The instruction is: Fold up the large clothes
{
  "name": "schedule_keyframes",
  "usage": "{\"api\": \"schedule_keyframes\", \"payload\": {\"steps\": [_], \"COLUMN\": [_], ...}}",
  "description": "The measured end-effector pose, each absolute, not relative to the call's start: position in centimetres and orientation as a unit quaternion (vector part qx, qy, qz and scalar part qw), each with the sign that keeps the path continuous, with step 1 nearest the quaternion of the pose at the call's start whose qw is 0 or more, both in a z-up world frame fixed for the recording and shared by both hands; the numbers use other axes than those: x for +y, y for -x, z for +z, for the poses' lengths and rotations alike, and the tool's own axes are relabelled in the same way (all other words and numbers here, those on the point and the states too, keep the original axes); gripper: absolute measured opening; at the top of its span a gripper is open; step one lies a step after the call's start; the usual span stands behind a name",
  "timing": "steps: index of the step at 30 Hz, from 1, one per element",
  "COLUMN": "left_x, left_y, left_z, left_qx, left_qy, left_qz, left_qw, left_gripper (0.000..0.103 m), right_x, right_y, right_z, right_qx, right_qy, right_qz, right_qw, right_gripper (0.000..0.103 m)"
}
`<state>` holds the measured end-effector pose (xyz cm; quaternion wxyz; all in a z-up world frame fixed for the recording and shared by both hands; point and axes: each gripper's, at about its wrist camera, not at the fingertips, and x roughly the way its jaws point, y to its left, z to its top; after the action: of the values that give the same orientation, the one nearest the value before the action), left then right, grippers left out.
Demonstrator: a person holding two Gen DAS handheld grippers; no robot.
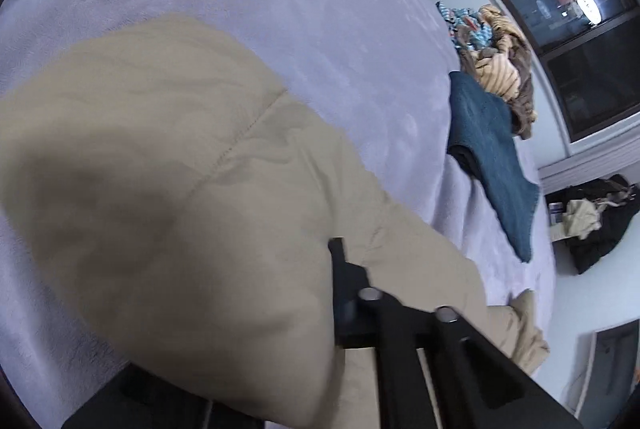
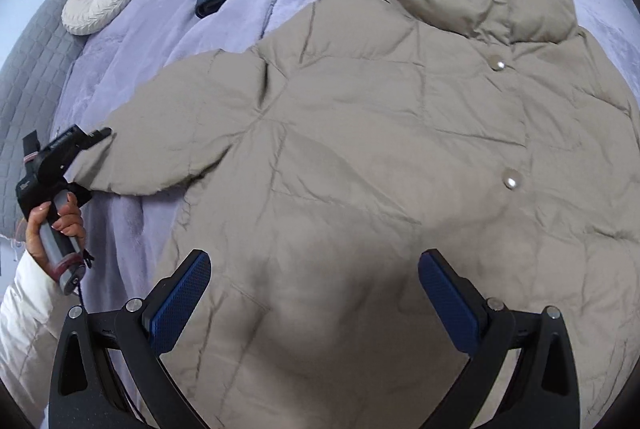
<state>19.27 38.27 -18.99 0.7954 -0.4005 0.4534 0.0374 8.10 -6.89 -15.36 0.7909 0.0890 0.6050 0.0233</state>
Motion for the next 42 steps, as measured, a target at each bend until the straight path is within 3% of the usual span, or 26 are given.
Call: {"api": "schedule_keyframes", "payload": {"steps": [3,4,5,6,7,8,17,23,26,31,36,38,39,40,42], "left_x": [38.5,38.1,37.4,36.7,36.0,35.3,25.0,11.2,3.3,-7.8,-9.8,-9.4,-9.1,-8.4,-7.5], "left_y": [-18.9,-18.7,-18.4,-18.0,-17.5,-17.1,-14.9,-15.0,-14.3,-12.1,-10.5,-10.1,-10.0,-10.0,-9.2], "left_z": [-16.6,-15.4,-14.0,-12.6,-11.2,-9.9,-0.9,1.4,-0.6,-9.1,-13.3,-12.8,-12.4,-12.1,-10.9], "left_qx": [0.436,0.433,0.428,0.423,0.416,0.407,0.351,0.357,0.388,0.458,0.489,0.488,0.488,0.482,0.456], "left_qy": [0.360,0.333,0.297,0.265,0.238,0.215,0.126,0.088,0.044,-0.096,-0.132,-0.118,-0.102,-0.090,-0.086], "left_qz": [0.054,0.053,0.048,0.044,0.037,0.029,-0.122,-0.267,-0.311,-0.297,-0.266,-0.267,-0.277,-0.275,-0.260], "left_qw": [0.823,0.836,0.852,0.865,0.877,0.887,0.920,0.891,0.866,0.832,0.821,0.823,0.821,0.827,0.847], "left_gripper": [0.006,0.006,0.006,0.006,0.006,0.006,0.006,0.006,0.006,0.006,0.006,0.033,0.080,0.103,0.103], "right_x": [-5.2,-4.8,-4.3,-3.8,-3.2,-2.8,2.5,-0.3,-5.5,-14.5,-19.0,-19.6,-19.5,-19.5,-20.1], "right_y": [-10.6,-11.3,-11.9,-12.7,-13.7,-14.4,-17.3,-16.0,-13.2,-7.9,-4.7,-4.4,-4.3,-4.4,-4.6], "right_z": [-15.8,-15.9,-16.0,-16.4,-17.2,-17.8,-24.8,-22.5,-19.6,-16.3,-16.1,-16.4,-16.6,-16.6,-16.6], "right_qx": [0.594,0.587,0.580,0.574,0.576,0.578,0.618,0.603,0.571,0.547,0.546,0.547,0.548,0.549,0.550], "right_qy": [-0.107,-0.121,-0.139,-0.162,-0.189,-0.209,-0.238,-0.283,-0.294,-0.284,-0.297,-0.301,-0.304,-0.307,-0.308], "right_qz": [0.041,0.047,0.058,0.074,0.090,0.096,0.131,0.152,0.105,0.008,-0.043,-0.047,-0.047,-0.046,-0.043], "right_qw": [0.796,0.799,0.801,0.799,0.790,0.783,0.738,0.731,0.759,0.788,0.782,0.780,0.778,0.776,0.775], "right_gripper": [0.103,0.094,0.081,0.036,0.017,0.009,0.008,0.008,0.008,0.008,0.009,0.009,0.009,0.009,0.009]}}
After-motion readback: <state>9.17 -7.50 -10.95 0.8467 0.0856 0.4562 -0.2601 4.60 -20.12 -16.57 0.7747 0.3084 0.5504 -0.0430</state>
